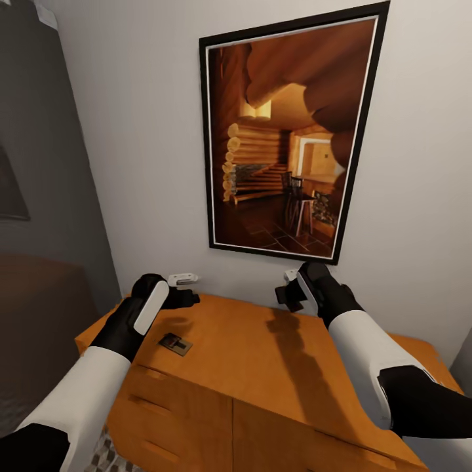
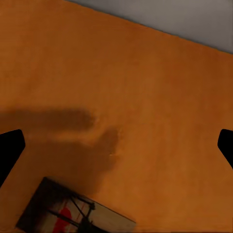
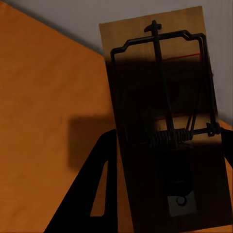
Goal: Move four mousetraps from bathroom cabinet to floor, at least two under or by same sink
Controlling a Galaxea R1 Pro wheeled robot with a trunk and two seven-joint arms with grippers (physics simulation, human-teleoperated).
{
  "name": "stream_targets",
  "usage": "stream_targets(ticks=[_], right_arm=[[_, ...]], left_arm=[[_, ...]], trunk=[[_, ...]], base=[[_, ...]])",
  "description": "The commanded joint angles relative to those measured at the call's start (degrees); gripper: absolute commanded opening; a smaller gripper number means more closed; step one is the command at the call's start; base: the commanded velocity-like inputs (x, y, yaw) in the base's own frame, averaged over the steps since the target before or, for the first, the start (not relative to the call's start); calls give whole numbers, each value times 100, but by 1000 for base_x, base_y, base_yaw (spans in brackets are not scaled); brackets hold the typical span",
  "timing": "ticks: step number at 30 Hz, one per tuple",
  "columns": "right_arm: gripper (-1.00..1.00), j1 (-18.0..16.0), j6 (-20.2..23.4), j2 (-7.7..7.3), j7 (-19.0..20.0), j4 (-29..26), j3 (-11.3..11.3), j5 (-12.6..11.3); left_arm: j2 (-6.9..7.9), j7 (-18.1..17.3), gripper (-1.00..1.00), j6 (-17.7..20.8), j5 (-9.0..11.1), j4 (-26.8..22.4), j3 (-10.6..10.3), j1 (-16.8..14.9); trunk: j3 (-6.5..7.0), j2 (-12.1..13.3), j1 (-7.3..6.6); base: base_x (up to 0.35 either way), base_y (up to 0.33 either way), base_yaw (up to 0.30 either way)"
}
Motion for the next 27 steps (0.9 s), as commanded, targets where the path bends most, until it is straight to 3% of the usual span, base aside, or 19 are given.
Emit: stream_targets(ticks=[1, 20, 27], right_arm=[[-100, -3, 25, 0, 57, -7, 5, 50], [-100, -3, 22, 8, 58, -6, 7, 40], [-100, -3, -11, 2, 58, -1, 5, 45]], left_arm=[[-3, 52, 100, 12, 49, -2, -8, -6], [-18, 78, 100, 10, 41, 3, -8, -6], [-18, 84, 100, 6, 40, -9, -8, -6]], trunk=[[-8, -5, 0], [-8, -5, 0], [-8, -5, 0]], base=[[0, 0, 267], [0, 0, 267], [0, 0, 66]])
